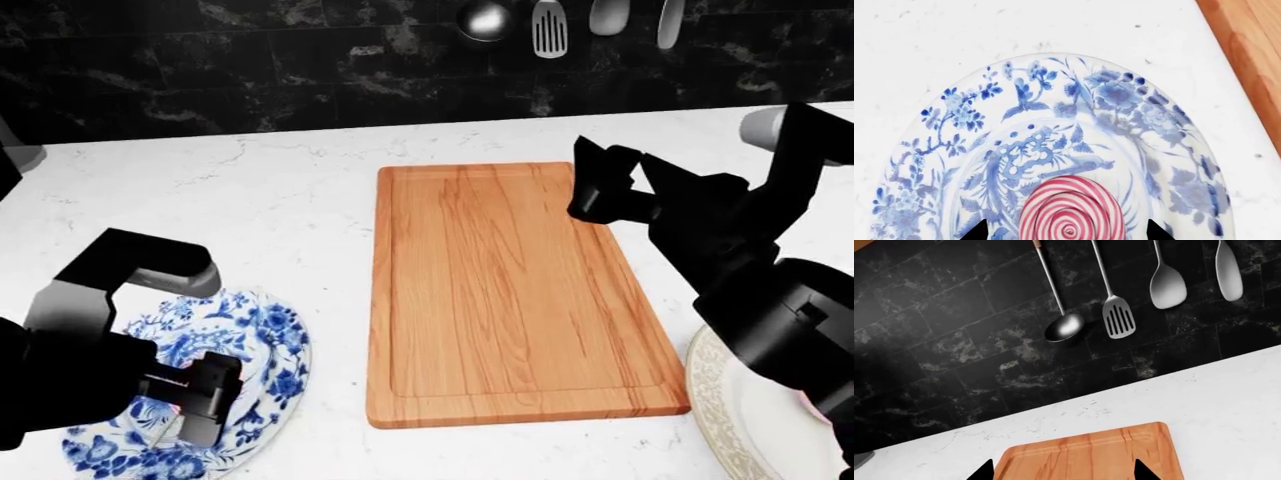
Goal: Move the dessert items from the plate to the tray.
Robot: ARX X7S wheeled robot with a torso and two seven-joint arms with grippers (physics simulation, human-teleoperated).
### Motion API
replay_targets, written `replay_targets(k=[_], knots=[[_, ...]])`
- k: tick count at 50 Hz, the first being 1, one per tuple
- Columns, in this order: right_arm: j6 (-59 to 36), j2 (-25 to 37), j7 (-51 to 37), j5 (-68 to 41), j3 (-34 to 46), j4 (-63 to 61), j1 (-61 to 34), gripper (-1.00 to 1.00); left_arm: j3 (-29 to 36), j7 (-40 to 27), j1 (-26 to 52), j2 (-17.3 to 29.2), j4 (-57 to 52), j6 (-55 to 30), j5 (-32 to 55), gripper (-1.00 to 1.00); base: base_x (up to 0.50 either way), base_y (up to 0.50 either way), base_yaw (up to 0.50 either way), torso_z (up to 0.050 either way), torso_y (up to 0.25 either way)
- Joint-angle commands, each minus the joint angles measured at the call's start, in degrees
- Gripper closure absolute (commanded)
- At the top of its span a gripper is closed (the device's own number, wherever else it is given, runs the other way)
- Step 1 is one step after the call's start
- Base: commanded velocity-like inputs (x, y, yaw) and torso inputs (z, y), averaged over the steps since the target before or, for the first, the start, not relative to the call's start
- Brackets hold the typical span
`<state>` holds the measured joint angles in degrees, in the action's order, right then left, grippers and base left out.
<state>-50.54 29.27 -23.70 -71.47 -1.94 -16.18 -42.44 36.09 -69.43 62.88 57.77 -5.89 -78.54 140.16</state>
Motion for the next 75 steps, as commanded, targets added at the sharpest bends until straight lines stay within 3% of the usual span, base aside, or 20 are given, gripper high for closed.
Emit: replay_targets(k=[1, 52, 53, 67, 75], knots=[[0.31, 0.17, 0.28, 0.02, 0.18, -0.32, 0.34, -1.0, -0.12, 1.04, -0.6, -0.17, -0.22, 0.16, -1.47, -1.0, 0.0, 0.0, 0.0, 0.0, 0.0], [1.16, 0.65, -0.04, -0.51, 0.5, -0.56, 1.31, -1.0, 0.62, 5.62, -2.58, -0.02, -1.06, -0.21, -5.48, -1.0, 0.0, 0.0, 0.0, -0.005, 0.003], [1.17, 0.66, -0.09, -0.55, 0.49, -0.56, 1.31, -1.0, 0.55, 5.78, -2.51, -0.13, -0.96, -0.3, -5.77, 1.0, 0.0, 0.0, 0.0, 0.0, 0.0], [1.74, 0.65, 0.26, -0.22, 0.7, -0.28, 1.71, -1.0, 0.08, 7.65, -2.0, -1.27, -1.12, -0.73, -7.45, 1.0, 0.0, 0.0, 0.0, 0.0, -0.001], [1.97, 0.73, 0.23, -0.27, 0.64, -0.25, 1.95, -1.0, 0.58, 8.0, -1.51, -1.35, -1.21, -1.1, -7.73, 1.0, 0.0, 0.0, 0.0, 0.05, 0.024]])
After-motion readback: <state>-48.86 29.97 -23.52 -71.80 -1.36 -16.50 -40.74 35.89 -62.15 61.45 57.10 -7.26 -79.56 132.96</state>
